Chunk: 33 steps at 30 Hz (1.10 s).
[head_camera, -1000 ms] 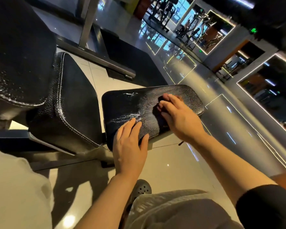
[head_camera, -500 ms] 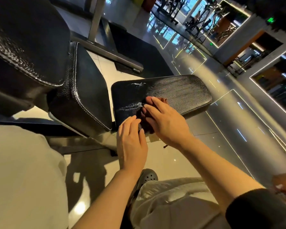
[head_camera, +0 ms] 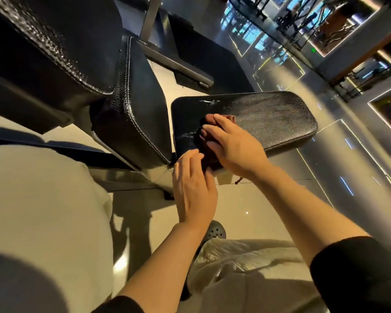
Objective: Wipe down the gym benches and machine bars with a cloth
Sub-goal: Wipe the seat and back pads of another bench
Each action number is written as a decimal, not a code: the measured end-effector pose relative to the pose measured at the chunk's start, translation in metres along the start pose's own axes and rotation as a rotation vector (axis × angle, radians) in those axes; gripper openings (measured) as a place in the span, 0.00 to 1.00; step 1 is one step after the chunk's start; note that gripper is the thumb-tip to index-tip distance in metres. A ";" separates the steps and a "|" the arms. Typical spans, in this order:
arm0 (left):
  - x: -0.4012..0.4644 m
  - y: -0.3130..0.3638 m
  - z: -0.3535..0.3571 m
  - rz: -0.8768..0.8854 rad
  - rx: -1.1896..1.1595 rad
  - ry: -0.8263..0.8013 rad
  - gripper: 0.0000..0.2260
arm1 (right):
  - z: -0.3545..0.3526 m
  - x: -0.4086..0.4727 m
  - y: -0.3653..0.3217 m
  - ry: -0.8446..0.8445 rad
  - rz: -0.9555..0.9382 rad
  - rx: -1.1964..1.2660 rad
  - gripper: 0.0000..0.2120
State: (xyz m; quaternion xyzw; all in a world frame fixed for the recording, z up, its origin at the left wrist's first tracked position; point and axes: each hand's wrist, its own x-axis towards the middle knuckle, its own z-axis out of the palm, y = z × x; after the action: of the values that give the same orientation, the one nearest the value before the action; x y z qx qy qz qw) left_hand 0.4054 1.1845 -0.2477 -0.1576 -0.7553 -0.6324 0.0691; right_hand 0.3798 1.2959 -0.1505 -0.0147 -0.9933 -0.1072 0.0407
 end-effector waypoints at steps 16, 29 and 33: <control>0.002 -0.011 0.008 0.082 0.009 0.071 0.15 | -0.007 0.035 0.029 -0.027 0.051 0.021 0.17; -0.002 -0.019 0.018 0.119 0.095 0.138 0.14 | 0.009 0.059 0.003 -0.147 -0.034 0.026 0.20; 0.001 -0.018 0.017 0.131 0.023 0.125 0.14 | -0.006 0.072 0.044 -0.057 0.210 0.012 0.18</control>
State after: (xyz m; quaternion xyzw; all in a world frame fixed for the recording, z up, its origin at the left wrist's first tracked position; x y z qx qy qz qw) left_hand 0.3998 1.1988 -0.2678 -0.1662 -0.7446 -0.6266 0.1594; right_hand 0.3106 1.3395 -0.1289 -0.1213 -0.9877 -0.0957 0.0236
